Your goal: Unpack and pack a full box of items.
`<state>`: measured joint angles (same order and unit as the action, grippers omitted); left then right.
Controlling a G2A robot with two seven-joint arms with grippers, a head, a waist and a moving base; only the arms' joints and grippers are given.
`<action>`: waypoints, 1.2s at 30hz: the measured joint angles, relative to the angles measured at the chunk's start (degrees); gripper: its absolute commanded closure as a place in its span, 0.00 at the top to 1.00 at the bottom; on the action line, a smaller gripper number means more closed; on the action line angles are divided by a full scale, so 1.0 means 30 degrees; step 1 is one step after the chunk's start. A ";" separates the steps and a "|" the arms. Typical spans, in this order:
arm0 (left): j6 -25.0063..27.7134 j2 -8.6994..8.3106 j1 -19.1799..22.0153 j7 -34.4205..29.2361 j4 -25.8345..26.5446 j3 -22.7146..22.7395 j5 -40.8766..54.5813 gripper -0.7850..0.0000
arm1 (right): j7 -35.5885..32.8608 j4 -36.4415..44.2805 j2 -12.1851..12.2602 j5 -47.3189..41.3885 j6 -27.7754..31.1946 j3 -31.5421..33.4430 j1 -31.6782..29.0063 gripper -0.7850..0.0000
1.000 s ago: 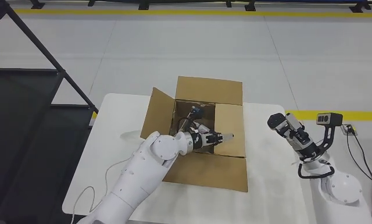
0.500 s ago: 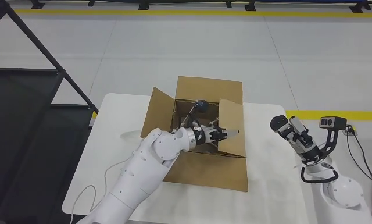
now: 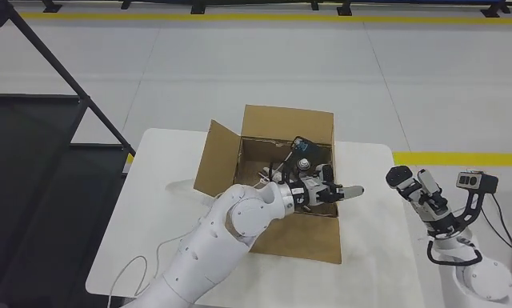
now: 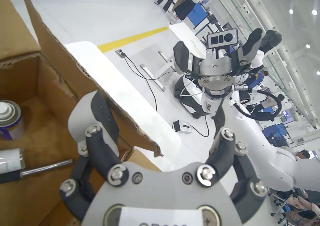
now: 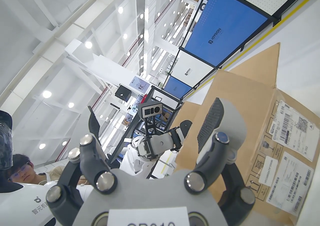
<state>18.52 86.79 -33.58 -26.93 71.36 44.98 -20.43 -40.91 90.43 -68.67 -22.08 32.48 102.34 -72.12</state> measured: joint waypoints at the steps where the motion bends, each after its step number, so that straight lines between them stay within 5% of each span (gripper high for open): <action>1: 0.0000 0.0144 0.0137 0.0228 -0.0221 -0.0258 0.0097 1.00 | 0.0014 0.0056 0.0024 -0.0070 0.0109 0.0142 -0.0202 1.00; 19: -0.0598 0.2978 0.2443 0.2854 -0.5551 -0.4057 0.0495 1.00 | -0.0413 -0.0343 0.0383 -0.1564 0.1226 0.1706 -0.1722 1.00; 36: -0.0692 0.5221 0.3374 0.2689 -0.9992 -0.5148 0.1141 1.00 | 0.0460 -0.0621 0.0454 -0.2944 0.1994 0.2562 -0.2501 1.00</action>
<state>16.44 102.45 -23.46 -18.86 41.39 29.53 -17.00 -39.53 88.57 -67.31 -30.91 38.46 110.02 -79.62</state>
